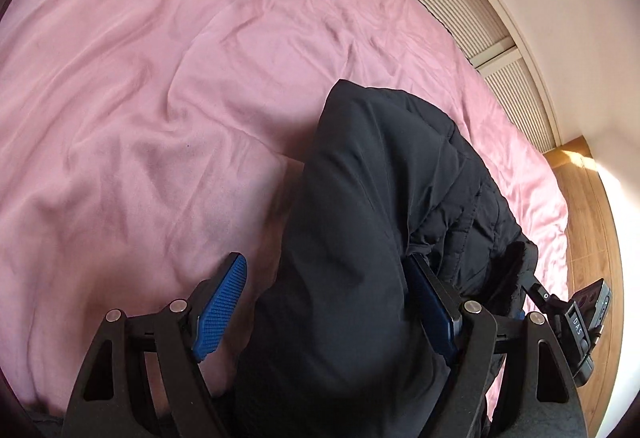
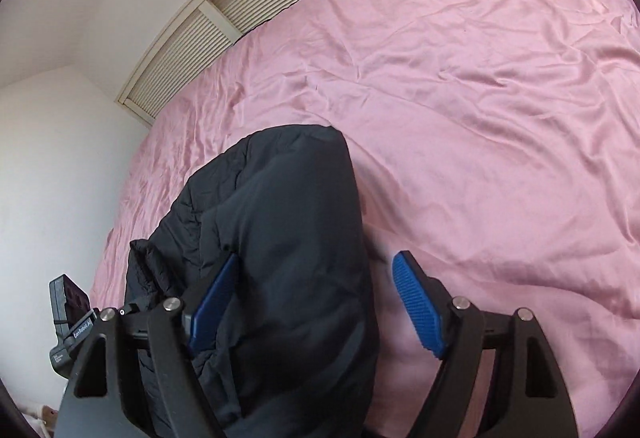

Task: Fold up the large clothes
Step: 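Move both grippers to the coat hem and grasp its edge, then lift the hem with both grippers and fold it over toward the collar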

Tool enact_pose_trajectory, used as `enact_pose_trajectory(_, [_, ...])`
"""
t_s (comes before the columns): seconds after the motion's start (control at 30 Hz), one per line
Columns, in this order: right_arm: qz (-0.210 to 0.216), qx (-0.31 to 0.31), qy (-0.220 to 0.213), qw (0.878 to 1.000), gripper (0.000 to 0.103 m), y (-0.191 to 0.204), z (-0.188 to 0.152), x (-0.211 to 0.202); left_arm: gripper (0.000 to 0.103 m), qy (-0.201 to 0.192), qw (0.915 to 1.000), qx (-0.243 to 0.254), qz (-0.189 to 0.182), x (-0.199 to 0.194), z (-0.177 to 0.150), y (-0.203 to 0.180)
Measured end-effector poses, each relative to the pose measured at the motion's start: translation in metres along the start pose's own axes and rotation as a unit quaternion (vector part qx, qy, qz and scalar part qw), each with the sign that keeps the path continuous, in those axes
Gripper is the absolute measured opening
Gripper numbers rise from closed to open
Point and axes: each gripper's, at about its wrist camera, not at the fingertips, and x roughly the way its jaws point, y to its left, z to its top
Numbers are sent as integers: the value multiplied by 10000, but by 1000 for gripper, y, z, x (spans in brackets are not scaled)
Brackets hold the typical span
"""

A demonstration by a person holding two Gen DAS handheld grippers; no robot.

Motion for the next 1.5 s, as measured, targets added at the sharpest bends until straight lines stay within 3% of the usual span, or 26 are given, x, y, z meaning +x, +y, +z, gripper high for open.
enact_pose_trajectory(0.07, [40,144,45,9999,78,1,2,8,60,62,10000,1,29,2,-2,-2])
enact_pose_trajectory(0.1, [-9,80,81,9999,66,6,4,11,47,98,9999,67,77,3,-2,-6])
enact_pose_trajectory(0.13, [-63,-60,143,9999,48,12,5,14,34,129,9997,157,120,2,-3,-10])
enact_pose_trajectory(0.2, [-190,-367,215,9989,26,26,4,14,15,165,9990,370,161,-1,-5,-18])
enact_pose_trajectory(0.23, [-192,-499,271,9982,20,33,3,12,13,137,9987,464,183,-4,-7,-22])
enact_pose_trajectory(0.4, [-197,-1128,274,9931,15,62,-2,-15,10,35,9976,682,-150,-34,-18,-36])
enact_pose_trajectory(0.57, [50,-1682,139,9856,14,85,-22,-75,10,-54,9959,777,-451,-79,-42,-45])
enact_pose_trajectory(0.9, [621,-1652,-149,9842,14,71,-86,-202,11,-146,9918,792,-996,-173,-120,-36])
enact_pose_trajectory(1.07, [744,-1469,-137,9863,15,46,-125,-233,12,-73,9926,903,-812,-199,-161,-16])
enact_pose_trajectory(1.27, [701,-1175,25,9906,15,8,-178,-242,12,125,9961,763,-435,-204,-203,23])
enact_pose_trajectory(1.5, [319,-1207,435,9912,18,-17,-234,-240,12,238,9972,710,63,-213,-238,56])
